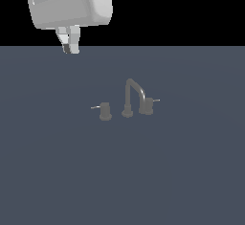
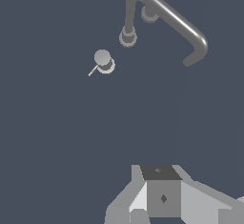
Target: Turn on the faucet by rotating a designated handle.
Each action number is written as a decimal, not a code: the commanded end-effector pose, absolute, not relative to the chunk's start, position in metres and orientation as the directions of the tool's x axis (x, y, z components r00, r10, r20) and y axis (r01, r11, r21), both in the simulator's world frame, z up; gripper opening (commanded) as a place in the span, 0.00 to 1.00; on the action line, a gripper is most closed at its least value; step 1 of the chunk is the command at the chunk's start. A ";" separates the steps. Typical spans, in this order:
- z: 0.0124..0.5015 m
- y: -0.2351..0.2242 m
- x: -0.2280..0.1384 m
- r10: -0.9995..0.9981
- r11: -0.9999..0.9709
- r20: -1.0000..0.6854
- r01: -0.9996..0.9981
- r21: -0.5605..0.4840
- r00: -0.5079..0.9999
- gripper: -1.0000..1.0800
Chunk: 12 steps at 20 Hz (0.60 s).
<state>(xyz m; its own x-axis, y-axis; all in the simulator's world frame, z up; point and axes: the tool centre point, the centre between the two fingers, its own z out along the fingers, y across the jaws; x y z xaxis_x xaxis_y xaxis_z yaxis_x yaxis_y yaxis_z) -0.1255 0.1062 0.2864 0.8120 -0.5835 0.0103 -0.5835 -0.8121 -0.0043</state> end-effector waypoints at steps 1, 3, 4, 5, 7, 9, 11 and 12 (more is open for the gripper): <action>0.271 0.112 -0.114 -0.621 -0.784 0.009 -0.621 -0.007 0.784 0.00; 0.260 0.115 -0.105 -0.648 -0.762 0.007 -0.648 -0.007 0.762 0.00; 0.255 0.116 -0.100 -0.661 -0.750 0.007 -0.661 -0.008 0.750 0.00; 0.249 0.118 -0.096 -0.674 -0.739 0.006 -0.673 -0.008 0.739 0.00; 0.239 0.120 -0.087 -0.698 -0.716 0.005 -0.698 -0.008 0.716 0.00; 0.228 0.123 -0.078 -0.721 -0.693 0.004 -0.721 -0.009 0.693 0.00; 0.217 0.124 -0.069 -0.743 -0.669 0.004 -0.743 -0.009 0.669 0.00; 0.212 0.125 -0.065 -0.754 -0.657 0.003 -0.754 -0.009 0.657 0.00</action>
